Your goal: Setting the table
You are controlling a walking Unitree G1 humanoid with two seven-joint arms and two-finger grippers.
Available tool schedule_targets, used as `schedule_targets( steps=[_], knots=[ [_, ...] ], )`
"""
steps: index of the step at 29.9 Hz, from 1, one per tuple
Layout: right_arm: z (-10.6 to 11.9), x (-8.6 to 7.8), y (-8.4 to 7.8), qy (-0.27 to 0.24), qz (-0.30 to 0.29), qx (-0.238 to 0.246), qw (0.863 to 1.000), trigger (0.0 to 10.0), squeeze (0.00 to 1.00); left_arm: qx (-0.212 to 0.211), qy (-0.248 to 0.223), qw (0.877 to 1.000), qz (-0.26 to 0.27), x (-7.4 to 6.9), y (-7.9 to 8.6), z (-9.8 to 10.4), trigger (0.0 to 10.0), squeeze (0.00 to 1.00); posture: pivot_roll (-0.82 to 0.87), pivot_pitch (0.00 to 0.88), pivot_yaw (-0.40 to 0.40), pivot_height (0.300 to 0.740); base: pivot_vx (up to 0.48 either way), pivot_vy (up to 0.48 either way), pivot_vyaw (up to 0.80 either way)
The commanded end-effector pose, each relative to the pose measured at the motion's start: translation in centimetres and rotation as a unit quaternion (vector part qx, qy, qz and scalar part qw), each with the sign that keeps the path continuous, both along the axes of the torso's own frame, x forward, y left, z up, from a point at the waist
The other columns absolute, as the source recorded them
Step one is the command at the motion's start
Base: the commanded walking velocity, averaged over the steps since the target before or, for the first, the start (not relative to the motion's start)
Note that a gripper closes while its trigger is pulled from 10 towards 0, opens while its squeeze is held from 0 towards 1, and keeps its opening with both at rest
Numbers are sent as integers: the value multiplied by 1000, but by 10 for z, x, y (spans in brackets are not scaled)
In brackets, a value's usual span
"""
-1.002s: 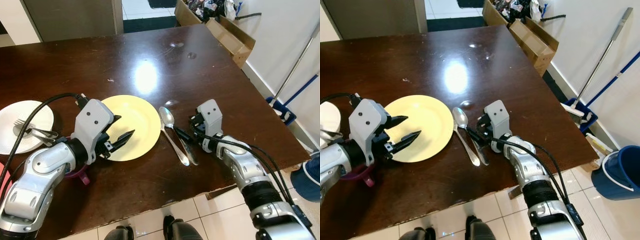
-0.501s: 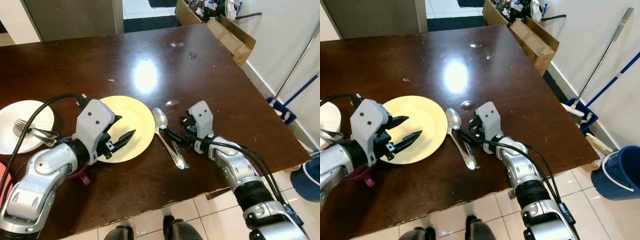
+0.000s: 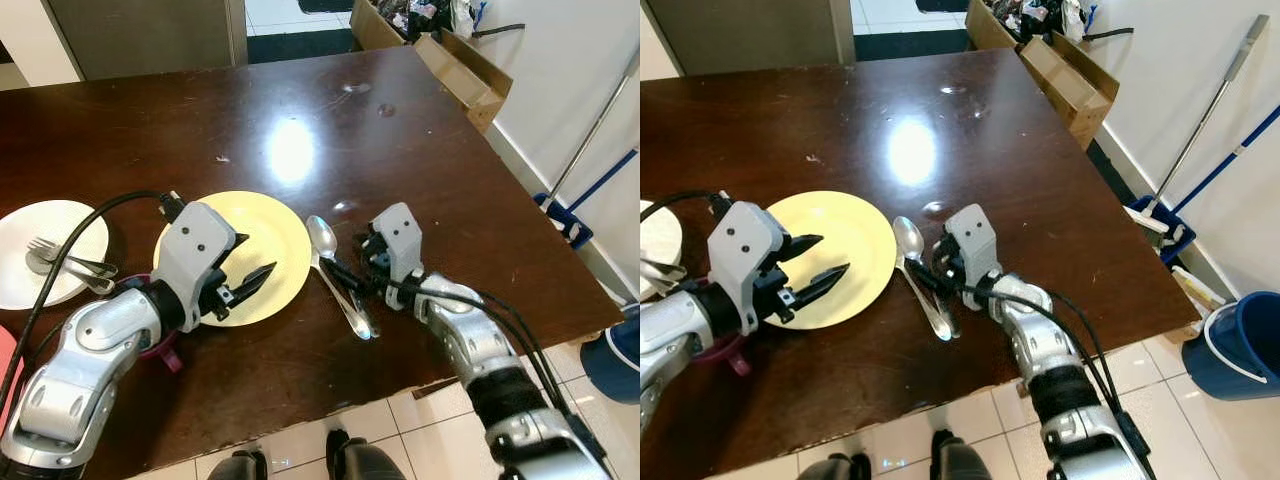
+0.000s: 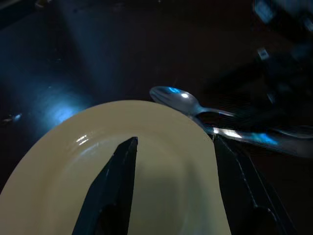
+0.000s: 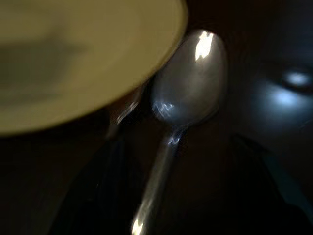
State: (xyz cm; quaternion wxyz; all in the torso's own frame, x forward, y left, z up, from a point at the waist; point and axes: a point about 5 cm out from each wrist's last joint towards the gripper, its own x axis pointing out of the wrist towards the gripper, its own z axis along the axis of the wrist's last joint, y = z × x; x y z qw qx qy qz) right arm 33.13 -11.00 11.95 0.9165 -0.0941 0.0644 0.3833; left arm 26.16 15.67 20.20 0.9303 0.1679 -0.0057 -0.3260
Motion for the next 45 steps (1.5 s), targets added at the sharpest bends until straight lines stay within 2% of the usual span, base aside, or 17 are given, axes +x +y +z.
schedule_targets(
  steps=[1, 6, 10, 14, 15, 16, 17, 27, 33, 38, 45],
  knots=[
    [-16, -7, -1, 37, 8, -23, 999, 10000, 0, 1, 9, 1000, -7, -3, -3, -5, 10000, 0, -31, 166, 2, 740, 0, 0, 0],
    [-31, -11, -5, 66, -9, -53, 996, 10000, 0, -1, 9, 1000, -7, -3, -4, -6, 10000, 0, -33, 162, 0, 740, 0, 0, 0],
    [-31, -11, -14, 70, -38, -47, 996, 10000, 0, -1, 9, 1000, -7, -3, -4, -6, 10000, 0, -37, 159, 1, 740, 0, 0, 0],
    [-35, -8, -36, 84, -102, -51, 990, 10000, 0, -3, 10, 1000, -8, -2, -5, -7, 10000, 0, -40, 158, 1, 740, 0, 0, 0],
    [-36, -7, -39, 89, -113, -54, 988, 8980, 0, -3, 10, 1000, -9, -2, -5, -7, 10000, 0, -40, 158, 1, 740, 0, 0, 0],
    [-38, -7, -41, 95, -121, -58, 986, 3725, 0, -3, 10, 1000, -10, -2, -6, -7, 10000, 0, -40, 158, 1, 740, 0, 0, 0],
    [-40, -7, -43, 100, -128, -61, 985, 0, 0, -3, 10, 1000, -10, -1, -6, -7, 10000, 0, -40, 158, 1, 740, 0, 0, 0],
    [-42, -8, -41, 111, -125, -50, 985, 0, 0, -5, 6, 1000, -8, 1, -7, -7, 10000, 0, -50, 151, 4, 740, 0, 0, 0],
    [-37, -11, -33, 123, -104, 16, 987, 0, 0, -5, 5, 1000, -7, 1, -7, -6, 10000, 0, -52, 155, 5, 740, 0, 0, 0],
    [-34, -14, -30, 131, -96, 47, 986, 0, 0, -6, 5, 1000, -7, 2, -7, -6, 10000, 0, -52, 155, 6, 740, 0, 0, 0],
    [-21, -10, -34, 99, -134, 74, 983, 0, 0, -6, 5, 1000, -6, 3, -9, -8, 10000, 0, -56, 155, 11, 740, 0, 0, 0]
  ],
)
